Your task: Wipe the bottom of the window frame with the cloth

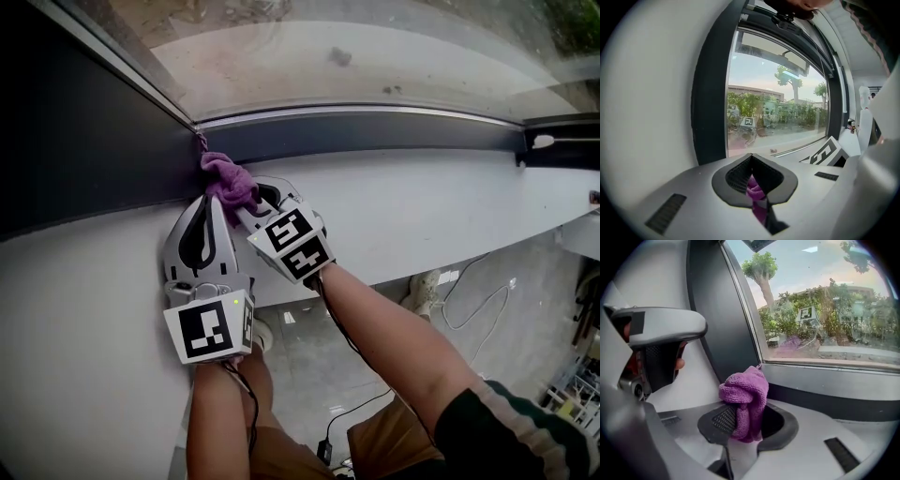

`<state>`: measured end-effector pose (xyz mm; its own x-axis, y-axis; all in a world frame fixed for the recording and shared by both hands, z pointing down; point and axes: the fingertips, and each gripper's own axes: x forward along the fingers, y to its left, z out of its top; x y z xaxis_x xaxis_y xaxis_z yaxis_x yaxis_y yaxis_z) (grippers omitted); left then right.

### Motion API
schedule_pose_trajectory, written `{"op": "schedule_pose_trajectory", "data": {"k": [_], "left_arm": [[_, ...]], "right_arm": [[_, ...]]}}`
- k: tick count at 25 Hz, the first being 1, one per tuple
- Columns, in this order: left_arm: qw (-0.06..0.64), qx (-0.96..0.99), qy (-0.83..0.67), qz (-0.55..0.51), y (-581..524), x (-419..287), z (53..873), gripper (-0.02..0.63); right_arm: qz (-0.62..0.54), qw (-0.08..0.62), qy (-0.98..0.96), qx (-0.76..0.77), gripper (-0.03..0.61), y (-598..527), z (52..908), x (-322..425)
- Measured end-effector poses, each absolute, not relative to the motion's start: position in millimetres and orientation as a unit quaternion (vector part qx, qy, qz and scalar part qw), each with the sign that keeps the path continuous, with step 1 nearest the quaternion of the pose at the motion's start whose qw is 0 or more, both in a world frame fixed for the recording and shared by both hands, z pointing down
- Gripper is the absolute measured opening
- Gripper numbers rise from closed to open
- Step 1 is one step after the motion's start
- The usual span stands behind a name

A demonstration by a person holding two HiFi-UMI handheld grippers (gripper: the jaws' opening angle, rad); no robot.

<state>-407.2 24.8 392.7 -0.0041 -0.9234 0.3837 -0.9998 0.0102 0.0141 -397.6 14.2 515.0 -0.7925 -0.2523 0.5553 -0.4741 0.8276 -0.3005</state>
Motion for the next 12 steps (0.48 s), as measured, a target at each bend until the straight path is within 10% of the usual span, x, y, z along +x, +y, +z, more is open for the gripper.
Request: {"op": "schedule_pose_trajectory", "data": {"k": [12], "left_arm": [[0.156,0.696,-0.686,0.146,9,-390,407,0.009]], "right_arm": [[0.225,0.271,-0.912,0.21,0.11,-1,528,-372]]}}
